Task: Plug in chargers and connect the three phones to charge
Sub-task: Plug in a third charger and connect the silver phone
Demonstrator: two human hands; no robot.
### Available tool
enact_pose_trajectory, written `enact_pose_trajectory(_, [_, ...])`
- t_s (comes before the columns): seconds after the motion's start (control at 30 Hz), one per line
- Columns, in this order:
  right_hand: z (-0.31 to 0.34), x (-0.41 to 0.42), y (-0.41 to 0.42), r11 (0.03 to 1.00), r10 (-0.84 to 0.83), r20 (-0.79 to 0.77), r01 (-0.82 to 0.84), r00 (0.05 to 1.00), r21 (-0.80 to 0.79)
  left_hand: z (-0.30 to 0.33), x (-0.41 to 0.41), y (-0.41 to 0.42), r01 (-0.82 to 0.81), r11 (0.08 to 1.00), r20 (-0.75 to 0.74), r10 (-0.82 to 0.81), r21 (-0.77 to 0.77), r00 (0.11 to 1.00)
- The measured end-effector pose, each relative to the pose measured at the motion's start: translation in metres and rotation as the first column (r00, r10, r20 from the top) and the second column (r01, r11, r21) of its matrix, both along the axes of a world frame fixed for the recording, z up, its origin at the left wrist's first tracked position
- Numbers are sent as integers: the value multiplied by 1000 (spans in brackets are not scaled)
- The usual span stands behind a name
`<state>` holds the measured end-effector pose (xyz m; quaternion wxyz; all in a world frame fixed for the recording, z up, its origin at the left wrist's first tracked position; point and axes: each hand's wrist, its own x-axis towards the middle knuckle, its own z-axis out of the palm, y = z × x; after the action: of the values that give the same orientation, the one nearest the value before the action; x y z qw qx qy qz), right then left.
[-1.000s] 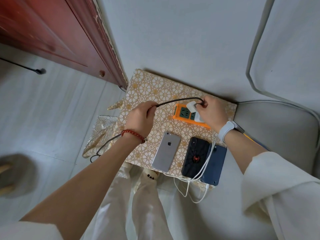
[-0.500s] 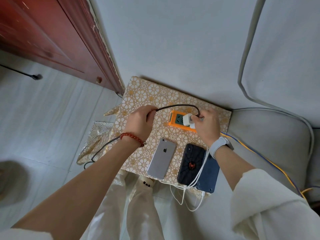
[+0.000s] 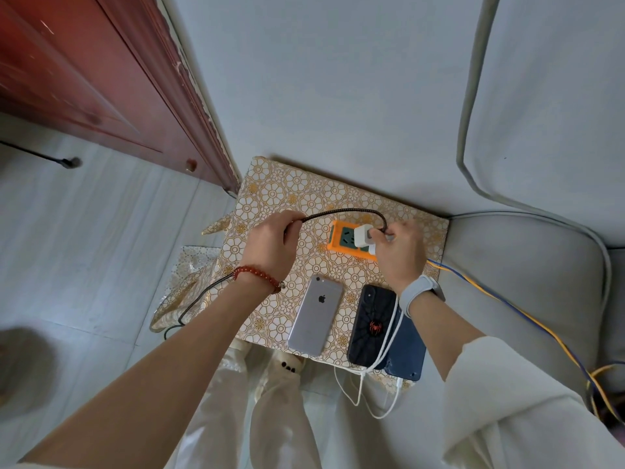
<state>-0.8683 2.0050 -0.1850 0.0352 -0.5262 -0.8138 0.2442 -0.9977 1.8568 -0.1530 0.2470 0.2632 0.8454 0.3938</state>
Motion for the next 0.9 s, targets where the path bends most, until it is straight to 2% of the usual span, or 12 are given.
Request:
enact_pose_trajectory(0.1, [1,-1,-5,996,59,65,-63,996,60,-1,-3,-1,-6,1000,-16,6,3,1000])
enact_pose_trajectory(0.23, [3,1,-5,939,263,201,-298,944,173,-2,-8,-1,-25,1000,-33,25,-6,999])
enact_pose_trajectory(0.33, [3,2,-2,894,363,247,-410,899,180,-4,-11,-3,-38,999,-36,38,-4,999])
enact_pose_trajectory(0.63, [-1,-5,-5,894,402,214,-433,890,120,-11,-13,-12,-41,999,-35,40,-21,999])
enact_pose_trajectory(0.73, [-2,-7,-4,878,415,230,-453,881,152,-10,-12,-15,-49,998,-21,48,-31,999])
enact_pose_trajectory(0.9, [-2,-10,2,883,425,281,-463,860,82,-10,-17,-17,-28,999,4,28,-32,1000])
